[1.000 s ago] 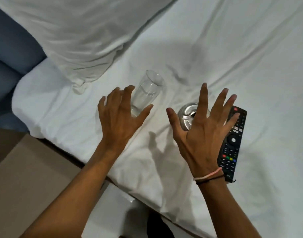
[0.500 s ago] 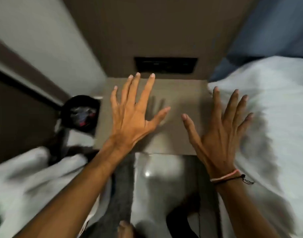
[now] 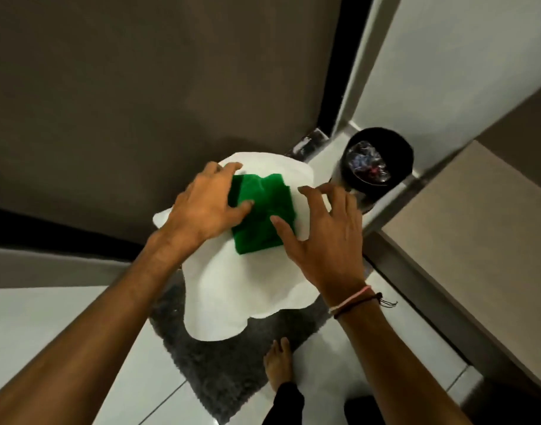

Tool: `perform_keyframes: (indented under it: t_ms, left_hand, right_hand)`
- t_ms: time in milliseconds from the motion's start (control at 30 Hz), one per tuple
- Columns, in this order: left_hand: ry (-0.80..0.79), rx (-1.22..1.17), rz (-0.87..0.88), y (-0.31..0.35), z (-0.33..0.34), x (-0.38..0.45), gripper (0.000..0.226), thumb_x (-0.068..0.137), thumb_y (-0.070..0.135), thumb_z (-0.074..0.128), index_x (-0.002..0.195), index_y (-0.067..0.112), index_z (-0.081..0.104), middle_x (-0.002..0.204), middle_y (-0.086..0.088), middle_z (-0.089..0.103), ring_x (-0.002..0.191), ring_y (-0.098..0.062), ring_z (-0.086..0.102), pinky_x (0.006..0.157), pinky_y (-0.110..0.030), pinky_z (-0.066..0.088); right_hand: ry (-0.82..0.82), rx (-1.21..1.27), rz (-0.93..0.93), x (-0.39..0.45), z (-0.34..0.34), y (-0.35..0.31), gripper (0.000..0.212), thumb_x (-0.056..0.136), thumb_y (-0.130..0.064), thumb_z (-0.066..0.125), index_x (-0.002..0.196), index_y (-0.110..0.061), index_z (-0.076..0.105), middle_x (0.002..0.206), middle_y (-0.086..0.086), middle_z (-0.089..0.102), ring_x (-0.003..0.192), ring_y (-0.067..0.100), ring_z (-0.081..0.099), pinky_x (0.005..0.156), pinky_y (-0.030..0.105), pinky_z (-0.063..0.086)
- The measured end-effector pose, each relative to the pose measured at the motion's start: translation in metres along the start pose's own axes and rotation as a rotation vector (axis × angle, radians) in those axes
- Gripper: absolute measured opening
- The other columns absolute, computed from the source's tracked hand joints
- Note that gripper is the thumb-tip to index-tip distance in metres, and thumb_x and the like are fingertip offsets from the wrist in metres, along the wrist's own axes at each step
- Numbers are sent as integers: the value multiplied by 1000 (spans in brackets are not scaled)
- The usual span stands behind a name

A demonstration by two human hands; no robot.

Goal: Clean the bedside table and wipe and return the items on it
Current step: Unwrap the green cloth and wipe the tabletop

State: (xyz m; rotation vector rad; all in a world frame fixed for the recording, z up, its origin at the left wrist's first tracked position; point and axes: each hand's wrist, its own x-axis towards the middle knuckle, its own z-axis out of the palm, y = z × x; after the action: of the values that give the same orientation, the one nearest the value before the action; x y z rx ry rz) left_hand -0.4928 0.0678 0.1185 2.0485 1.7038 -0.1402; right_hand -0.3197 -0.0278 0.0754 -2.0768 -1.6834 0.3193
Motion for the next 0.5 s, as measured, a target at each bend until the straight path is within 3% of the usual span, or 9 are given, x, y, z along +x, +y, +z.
perform_keyframes:
  t_ms: [67, 133, 200, 267, 333, 400, 433, 500]
  left_hand:
    - [-160, -43, -21, -11, 4, 9, 85, 78, 43, 79, 147, 24, 34, 136, -7, 49, 124, -29, 49, 100, -45, 47]
    - [-206, -170, -48, -12, 11, 15, 86, 74, 31, 85, 143, 18, 36, 120, -3, 53, 110, -24, 51, 88, -35, 45]
    - [-190, -315, -110, -9, 14, 19, 81, 68, 20, 88, 133, 17, 42, 111, -4, 57, 102, -26, 56, 80, -35, 47]
    - [-163, -581, -145, 0, 11, 20, 73, 66, 8, 87, 126, 18, 46, 107, -13, 64, 104, -34, 64, 78, -42, 57]
    - [-209, -836, -88, 29, 0, 20, 63, 75, -10, 76, 125, 17, 48, 110, -22, 66, 104, -33, 68, 72, -40, 60]
    - [-310, -895, 66, 75, -11, 23, 66, 76, -17, 71, 129, 16, 49, 119, -28, 62, 99, -29, 69, 72, -38, 62]
    - [-365, -899, 154, 99, -16, 22, 69, 74, -17, 73, 130, 16, 50, 121, -28, 61, 100, -32, 69, 77, -40, 62]
    - [-493, -892, 291, 146, -12, 26, 76, 69, -14, 79, 132, 16, 50, 123, -24, 61, 107, -35, 68, 87, -48, 60]
  right_hand:
    - [-43, -34, -10, 7, 8, -12, 64, 86, -62, 60, 131, -18, 59, 126, 11, 55, 116, 31, 49, 92, 43, 47]
    - [-26, -13, 8, 10, 9, -15, 62, 86, -62, 61, 130, -19, 59, 121, 8, 55, 112, 27, 49, 89, 41, 49]
    - [24, 88, 46, 7, 3, -8, 58, 87, -58, 63, 128, -18, 60, 120, 8, 56, 111, 26, 50, 88, 42, 51]
    - [73, 311, 97, 3, -10, 2, 51, 87, -52, 67, 125, -18, 62, 119, 3, 55, 111, 21, 52, 87, 42, 54]
    - [139, 547, 183, 1, -30, 20, 47, 86, -47, 73, 121, -19, 62, 118, -3, 56, 110, 14, 56, 88, 33, 55]
    - [184, 825, 385, -2, -54, 46, 55, 80, -46, 77, 125, -19, 60, 120, -2, 61, 109, 9, 61, 85, 16, 53]
    - [153, 1029, 509, -2, -64, 57, 64, 75, -47, 77, 129, -19, 58, 122, -1, 63, 111, 8, 63, 84, 13, 53]
    - [46, 1459, 665, -5, -76, 86, 78, 71, -48, 80, 137, -16, 55, 129, 5, 67, 118, 17, 66, 91, 23, 56]
